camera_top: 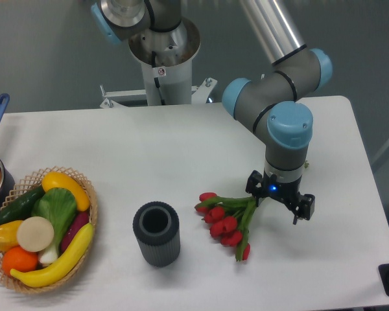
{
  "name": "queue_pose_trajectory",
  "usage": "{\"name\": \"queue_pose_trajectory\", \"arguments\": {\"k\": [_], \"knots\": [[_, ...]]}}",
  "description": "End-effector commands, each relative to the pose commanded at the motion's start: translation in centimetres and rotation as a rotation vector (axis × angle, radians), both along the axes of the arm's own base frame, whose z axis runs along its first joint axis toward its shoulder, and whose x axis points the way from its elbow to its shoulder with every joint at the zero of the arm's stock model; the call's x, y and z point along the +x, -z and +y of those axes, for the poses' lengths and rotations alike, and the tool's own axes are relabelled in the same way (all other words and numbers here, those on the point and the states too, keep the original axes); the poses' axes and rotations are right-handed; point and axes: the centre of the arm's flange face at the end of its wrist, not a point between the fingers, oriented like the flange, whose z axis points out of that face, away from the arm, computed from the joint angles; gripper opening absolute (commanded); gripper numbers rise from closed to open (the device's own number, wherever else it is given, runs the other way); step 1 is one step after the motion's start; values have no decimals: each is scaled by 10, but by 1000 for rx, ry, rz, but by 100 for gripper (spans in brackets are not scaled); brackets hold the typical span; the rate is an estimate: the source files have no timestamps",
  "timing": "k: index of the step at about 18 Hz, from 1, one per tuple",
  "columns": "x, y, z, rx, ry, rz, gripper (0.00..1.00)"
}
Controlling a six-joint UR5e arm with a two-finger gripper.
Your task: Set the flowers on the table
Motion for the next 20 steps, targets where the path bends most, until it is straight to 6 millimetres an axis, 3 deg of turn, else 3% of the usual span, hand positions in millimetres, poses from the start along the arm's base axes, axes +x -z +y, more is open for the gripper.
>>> {"name": "queue_pose_trajectory", "arguments": {"k": [4, 7, 13, 20], "knots": [[-8, -5, -12, -9, 32, 9, 100], [-14, -19, -22, -4, 20, 23, 100], [-27, -38, -25, -30, 7, -23, 100], [-28, -37, -26, -35, 5, -39, 100]]}}
